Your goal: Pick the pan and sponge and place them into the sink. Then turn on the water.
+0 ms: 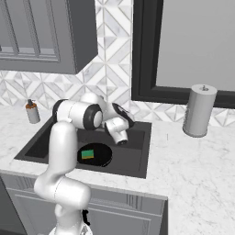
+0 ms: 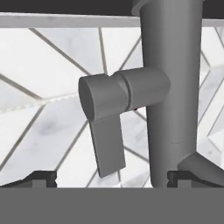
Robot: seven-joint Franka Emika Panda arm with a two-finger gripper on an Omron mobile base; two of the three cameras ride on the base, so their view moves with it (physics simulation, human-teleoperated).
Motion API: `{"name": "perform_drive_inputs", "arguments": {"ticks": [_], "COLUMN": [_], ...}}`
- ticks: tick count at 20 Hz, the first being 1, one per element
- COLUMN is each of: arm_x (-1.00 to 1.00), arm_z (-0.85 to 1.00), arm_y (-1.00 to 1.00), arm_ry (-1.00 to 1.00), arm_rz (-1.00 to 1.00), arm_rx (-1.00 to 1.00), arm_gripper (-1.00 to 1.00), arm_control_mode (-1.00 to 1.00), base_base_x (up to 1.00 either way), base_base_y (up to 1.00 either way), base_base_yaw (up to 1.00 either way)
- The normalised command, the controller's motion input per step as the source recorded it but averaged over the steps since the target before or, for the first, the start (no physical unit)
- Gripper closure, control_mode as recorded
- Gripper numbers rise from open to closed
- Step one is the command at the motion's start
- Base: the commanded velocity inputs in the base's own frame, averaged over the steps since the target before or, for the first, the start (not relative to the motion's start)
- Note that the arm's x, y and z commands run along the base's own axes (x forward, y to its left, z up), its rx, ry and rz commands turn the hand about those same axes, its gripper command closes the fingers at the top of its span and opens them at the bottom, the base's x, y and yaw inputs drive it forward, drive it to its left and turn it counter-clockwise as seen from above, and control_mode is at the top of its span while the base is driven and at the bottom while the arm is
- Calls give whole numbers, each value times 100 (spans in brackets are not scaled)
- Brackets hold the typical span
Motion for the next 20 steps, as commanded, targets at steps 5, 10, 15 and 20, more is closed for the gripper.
{"name": "perform_drive_inputs", "arguments": {"ticks": [5,10,15,20], "arm_x": [4,25,41,34], "arm_z": [0,0,0,0], "arm_y": [13,11,2,0], "arm_ry": [0,0,0,0], "arm_rz": [-4,-6,-7,-6], "arm_rx": [0,0,0,1], "arm_gripper": [-100,-100,-100,-100], "arm_control_mode": [-100,-100,-100,-100], "base_base_x": [0,0,0,0], "base_base_y": [0,0,0,0], "base_base_yaw": [0,0,0,0]}}
